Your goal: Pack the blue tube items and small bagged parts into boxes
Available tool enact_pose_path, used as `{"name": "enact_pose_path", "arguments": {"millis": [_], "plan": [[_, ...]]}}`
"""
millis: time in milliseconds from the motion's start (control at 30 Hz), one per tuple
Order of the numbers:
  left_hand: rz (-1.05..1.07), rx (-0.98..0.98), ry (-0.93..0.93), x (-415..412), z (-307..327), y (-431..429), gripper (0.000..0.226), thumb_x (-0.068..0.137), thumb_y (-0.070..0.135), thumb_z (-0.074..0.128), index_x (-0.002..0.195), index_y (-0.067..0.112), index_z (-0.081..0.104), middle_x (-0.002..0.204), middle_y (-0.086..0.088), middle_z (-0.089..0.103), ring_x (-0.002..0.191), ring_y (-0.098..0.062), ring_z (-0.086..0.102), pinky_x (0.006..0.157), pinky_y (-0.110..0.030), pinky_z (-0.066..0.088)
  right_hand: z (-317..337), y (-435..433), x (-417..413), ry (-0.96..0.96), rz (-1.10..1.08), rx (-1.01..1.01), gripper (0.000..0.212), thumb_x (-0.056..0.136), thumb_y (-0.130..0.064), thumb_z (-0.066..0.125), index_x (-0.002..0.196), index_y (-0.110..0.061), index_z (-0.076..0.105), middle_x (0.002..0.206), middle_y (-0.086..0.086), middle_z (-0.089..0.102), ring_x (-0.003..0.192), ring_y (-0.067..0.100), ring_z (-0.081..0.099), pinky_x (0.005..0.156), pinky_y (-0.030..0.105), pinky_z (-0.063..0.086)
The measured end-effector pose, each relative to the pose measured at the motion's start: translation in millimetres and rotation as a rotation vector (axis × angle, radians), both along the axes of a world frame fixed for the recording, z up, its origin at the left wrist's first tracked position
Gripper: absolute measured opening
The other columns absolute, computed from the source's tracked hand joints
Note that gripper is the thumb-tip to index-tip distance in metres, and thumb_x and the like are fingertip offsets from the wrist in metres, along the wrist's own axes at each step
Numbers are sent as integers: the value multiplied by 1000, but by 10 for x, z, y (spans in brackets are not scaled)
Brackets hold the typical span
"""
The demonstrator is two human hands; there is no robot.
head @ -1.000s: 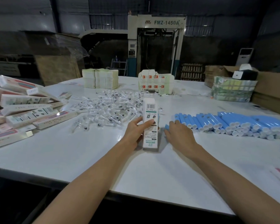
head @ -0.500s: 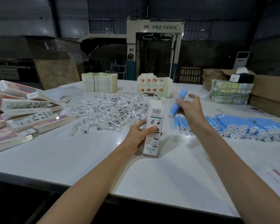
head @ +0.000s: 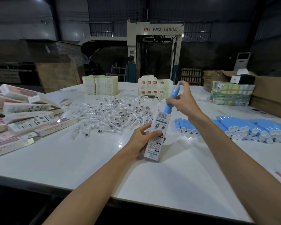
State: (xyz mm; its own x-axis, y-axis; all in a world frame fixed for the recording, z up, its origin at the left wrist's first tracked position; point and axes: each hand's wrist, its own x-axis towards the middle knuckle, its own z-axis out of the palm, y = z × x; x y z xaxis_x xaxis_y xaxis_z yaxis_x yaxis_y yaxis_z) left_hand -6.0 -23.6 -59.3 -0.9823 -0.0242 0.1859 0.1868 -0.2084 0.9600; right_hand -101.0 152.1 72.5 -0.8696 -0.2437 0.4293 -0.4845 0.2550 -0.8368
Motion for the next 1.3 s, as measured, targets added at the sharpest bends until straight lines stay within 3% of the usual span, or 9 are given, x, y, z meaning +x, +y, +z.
{"name": "enact_pose_path", "arguments": {"millis": [133, 300, 467, 567, 667, 833, 967, 1100, 1300], "plan": [[22, -27, -5, -3, -6, -9, 66, 80, 33, 94, 139, 21, 69, 121, -21, 78, 112, -43, 76, 101, -59, 59, -104, -61, 49, -16, 68, 134, 55, 89, -21, 74, 129, -33, 39, 97, 7, 70, 85, 18, 67, 61, 28, 51], [49, -4, -31, -20, -43, -4, 50, 90, 33, 87, 136, 25, 70, 121, -18, 79, 110, -41, 77, 100, -57, 61, -421, -154, 46, 59, 21, 165, 17, 100, -28, 63, 113, -18, 59, 114, 6, 63, 99, 21, 64, 72, 33, 54], [216, 172, -66, -69, -51, -82, 32, 107, 19, 66, 137, 13, 59, 103, -13, 82, 81, -29, 80, 64, -40, 66, -689, -212, 23, 100, -10, 117, 23, 109, -26, 52, 124, -15, 64, 123, 6, 57, 107, 21, 63, 91, 35, 50], [443, 206, -22, -72, -33, -185, 24, 112, 20, 57, 135, 13, 57, 87, -7, 81, 65, -21, 77, 53, -32, 61, -833, -320, -16, 116, -5, 215, 23, 108, -19, 52, 128, -12, 63, 120, 7, 59, 101, 19, 60, 84, 30, 44], [691, 166, 24, -81, -45, -257, 15, 111, 26, 55, 124, 22, 61, 97, -10, 79, 69, -19, 76, 55, -32, 60, -990, -538, -36, 143, 120, 385, 25, 106, -11, 55, 129, -8, 63, 119, 9, 64, 99, 21, 60, 88, 36, 50], [1014, 109, 17, -94, -63, -372, 35, 99, 47, 48, 122, 23, 58, 104, -9, 75, 89, -30, 74, 85, -50, 62, -1161, -1086, 24, 189, 307, 529, 31, 105, -12, 56, 135, -17, 63, 128, 4, 64, 114, 16, 59, 104, 37, 48], [1083, 128, 14, -91, -48, -419, 42, 97, 49, 47, 128, 23, 58, 108, -9, 75, 99, -34, 73, 93, -52, 60, -1198, -1470, 179, 106, 377, 477, 19, 100, -40, 53, 94, -36, 71, 96, -7, 66, 91, 16, 63, 77, 42, 50], [1109, 77, 7, -99, -38, -430, 27, 107, 39, 51, 128, 22, 58, 106, -6, 74, 96, -31, 73, 91, -50, 60, -1254, -1600, 264, -91, 427, 294, 38, 90, -64, 40, 97, -37, 67, 115, 4, 68, 110, 30, 65, 96, 50, 54], [1043, 74, 58, -66, -20, -386, 34, 97, 47, 51, 122, 25, 58, 96, 1, 75, 80, -17, 73, 71, -36, 55, -1304, -1553, 237, -100, 319, 244, 47, 99, -57, 42, 100, -18, 68, 98, 12, 66, 90, 27, 68, 86, 55, 56]]}}
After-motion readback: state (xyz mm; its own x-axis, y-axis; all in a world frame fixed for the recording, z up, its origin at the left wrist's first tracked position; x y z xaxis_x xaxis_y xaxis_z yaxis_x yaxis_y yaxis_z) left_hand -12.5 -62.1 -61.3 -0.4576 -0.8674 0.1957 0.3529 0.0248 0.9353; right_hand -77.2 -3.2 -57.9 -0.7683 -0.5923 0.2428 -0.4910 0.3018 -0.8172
